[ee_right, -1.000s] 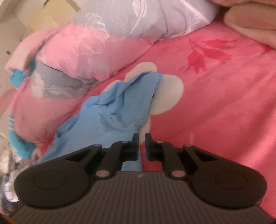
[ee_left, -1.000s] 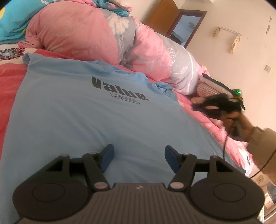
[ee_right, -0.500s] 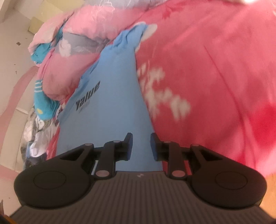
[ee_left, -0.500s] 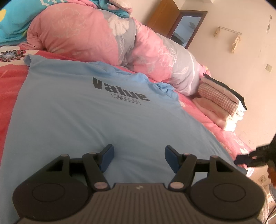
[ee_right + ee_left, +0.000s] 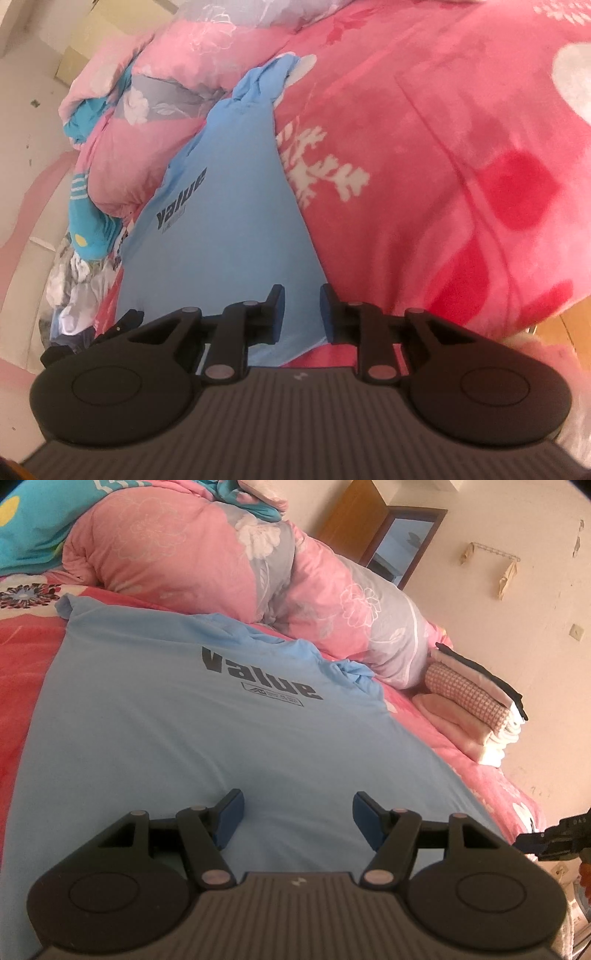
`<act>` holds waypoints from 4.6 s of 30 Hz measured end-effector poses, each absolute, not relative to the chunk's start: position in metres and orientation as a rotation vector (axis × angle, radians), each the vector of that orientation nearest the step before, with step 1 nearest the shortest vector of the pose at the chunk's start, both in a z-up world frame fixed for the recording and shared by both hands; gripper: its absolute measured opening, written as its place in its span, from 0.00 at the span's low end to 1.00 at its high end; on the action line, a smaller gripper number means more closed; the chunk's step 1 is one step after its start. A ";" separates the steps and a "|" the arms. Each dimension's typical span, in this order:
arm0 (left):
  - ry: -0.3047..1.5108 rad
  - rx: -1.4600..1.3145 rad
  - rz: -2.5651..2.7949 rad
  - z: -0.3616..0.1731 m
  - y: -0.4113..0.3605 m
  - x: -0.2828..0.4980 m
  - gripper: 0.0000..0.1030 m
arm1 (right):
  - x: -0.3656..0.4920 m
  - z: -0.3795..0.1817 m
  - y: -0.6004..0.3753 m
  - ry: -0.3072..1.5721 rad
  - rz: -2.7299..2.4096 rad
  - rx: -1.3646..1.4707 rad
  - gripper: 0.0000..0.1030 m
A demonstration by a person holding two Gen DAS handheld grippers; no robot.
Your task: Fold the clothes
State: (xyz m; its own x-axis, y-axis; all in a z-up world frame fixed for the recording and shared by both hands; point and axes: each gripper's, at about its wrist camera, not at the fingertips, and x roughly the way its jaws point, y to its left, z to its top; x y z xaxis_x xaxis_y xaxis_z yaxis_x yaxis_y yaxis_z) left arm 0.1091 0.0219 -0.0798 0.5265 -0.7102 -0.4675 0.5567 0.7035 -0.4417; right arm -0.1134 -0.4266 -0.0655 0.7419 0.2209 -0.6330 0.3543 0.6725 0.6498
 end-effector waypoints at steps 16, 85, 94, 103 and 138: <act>0.668 -0.254 -0.762 -0.079 0.025 0.107 0.65 | -0.121 -0.072 -0.418 0.731 -0.135 0.812 0.21; 0.690 -0.201 -0.463 0.006 0.099 0.102 0.65 | -0.019 -0.039 -0.268 0.632 0.423 0.495 0.19; 0.713 -0.193 -0.427 -0.018 0.041 0.243 0.65 | 0.069 0.001 -0.291 0.626 0.330 0.411 0.47; 0.731 -0.258 -0.398 -0.076 0.036 0.299 0.63 | 0.211 0.012 -0.262 0.681 0.331 0.249 0.47; 0.694 -0.221 -0.387 -0.078 0.033 0.297 0.64 | 0.470 -0.036 -0.207 0.889 0.307 0.225 0.01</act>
